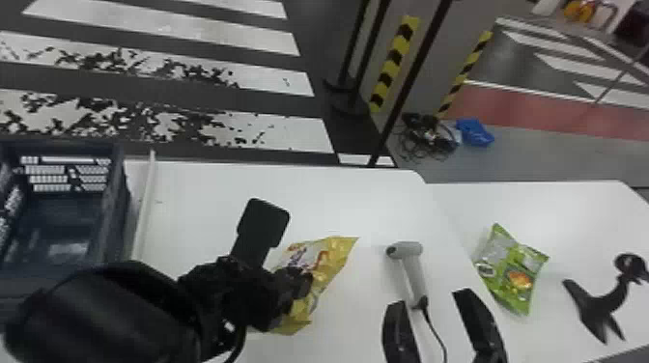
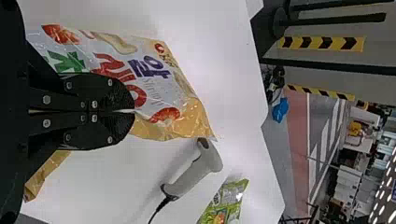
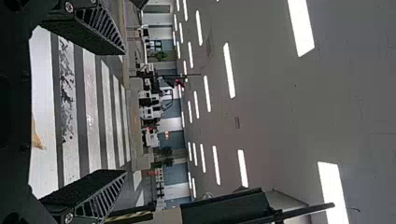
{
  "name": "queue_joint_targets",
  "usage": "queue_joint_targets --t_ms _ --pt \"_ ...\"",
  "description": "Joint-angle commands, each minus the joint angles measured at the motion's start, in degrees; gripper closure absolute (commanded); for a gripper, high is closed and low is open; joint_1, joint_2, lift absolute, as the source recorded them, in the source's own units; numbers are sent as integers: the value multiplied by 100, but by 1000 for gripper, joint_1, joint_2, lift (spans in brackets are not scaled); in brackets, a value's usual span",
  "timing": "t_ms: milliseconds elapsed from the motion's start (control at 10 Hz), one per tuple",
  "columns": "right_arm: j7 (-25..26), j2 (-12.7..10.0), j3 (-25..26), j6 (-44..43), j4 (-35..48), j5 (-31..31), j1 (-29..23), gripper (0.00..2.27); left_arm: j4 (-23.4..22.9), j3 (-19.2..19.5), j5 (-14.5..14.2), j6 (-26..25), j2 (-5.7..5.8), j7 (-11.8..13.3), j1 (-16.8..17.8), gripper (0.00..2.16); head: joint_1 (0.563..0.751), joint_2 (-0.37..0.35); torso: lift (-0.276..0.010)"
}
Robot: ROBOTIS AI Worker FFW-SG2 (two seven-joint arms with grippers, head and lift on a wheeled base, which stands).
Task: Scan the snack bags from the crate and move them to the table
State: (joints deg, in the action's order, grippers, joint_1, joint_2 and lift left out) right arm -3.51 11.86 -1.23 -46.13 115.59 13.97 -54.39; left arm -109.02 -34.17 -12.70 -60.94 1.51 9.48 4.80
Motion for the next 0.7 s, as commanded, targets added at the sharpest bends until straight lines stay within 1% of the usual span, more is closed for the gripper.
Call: queue_joint_targets --t_ms 0,100,200,500,600 --pt "0 0 0 -14 7 0 -2 87 258 -142 21 104 -81 27 56 2128 695 -350 -95" --pt "0 0 -9 -14 16 0 -19 87 416 -212 83 192 -151 36 82 2128 695 -350 -95" --pt "0 9 0 -67 25 0 -37 87 601 -221 127 262 -166 80 117 2128 695 -350 -95" --pt "0 9 18 -85 34 9 -54 87 970 -362 145 490 -166 159 214 2128 695 -350 -95" --pt "0 9 18 -85 34 9 -46 87 970 -467 136 526 -166 151 214 2128 695 -350 -95"
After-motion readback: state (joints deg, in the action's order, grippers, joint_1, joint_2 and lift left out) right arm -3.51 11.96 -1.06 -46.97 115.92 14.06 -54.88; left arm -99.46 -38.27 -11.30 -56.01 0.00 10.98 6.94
